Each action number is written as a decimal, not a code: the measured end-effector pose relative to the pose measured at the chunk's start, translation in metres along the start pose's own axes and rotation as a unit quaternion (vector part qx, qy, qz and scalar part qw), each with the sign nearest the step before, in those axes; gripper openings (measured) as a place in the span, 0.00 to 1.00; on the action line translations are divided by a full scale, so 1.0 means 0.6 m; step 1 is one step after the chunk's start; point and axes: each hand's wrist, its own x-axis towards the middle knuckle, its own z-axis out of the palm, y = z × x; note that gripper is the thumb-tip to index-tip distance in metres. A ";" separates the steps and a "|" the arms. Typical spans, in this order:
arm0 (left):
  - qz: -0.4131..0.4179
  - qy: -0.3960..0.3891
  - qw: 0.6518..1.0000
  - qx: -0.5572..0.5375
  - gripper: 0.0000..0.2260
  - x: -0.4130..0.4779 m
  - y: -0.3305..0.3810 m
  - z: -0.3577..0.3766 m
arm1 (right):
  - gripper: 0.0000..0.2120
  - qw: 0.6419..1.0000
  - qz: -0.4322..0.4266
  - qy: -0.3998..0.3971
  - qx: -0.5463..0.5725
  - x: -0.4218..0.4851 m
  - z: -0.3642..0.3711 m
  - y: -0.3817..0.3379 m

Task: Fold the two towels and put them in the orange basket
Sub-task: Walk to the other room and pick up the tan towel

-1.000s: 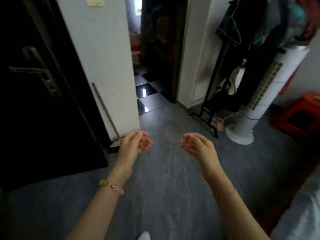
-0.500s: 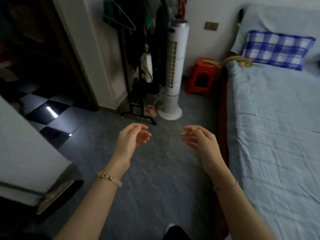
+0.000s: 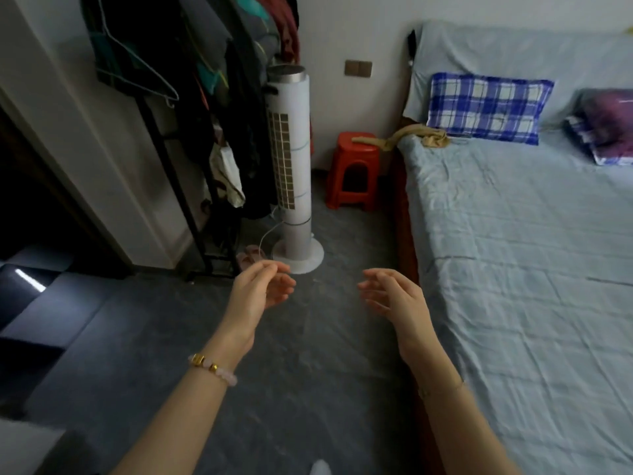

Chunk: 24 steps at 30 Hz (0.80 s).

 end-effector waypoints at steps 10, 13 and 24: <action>-0.001 -0.036 0.999 -0.016 0.11 0.227 0.037 0.100 | 0.12 0.999 -0.014 0.030 -0.007 0.223 -0.005 -0.047; 0.003 -0.054 0.999 0.004 0.11 0.300 0.039 0.126 | 0.12 0.999 -0.008 0.041 -0.012 0.287 -0.007 -0.054; 0.018 -0.116 0.993 0.025 0.11 0.638 0.099 0.238 | 0.13 0.996 -0.027 0.080 0.003 0.596 0.014 -0.125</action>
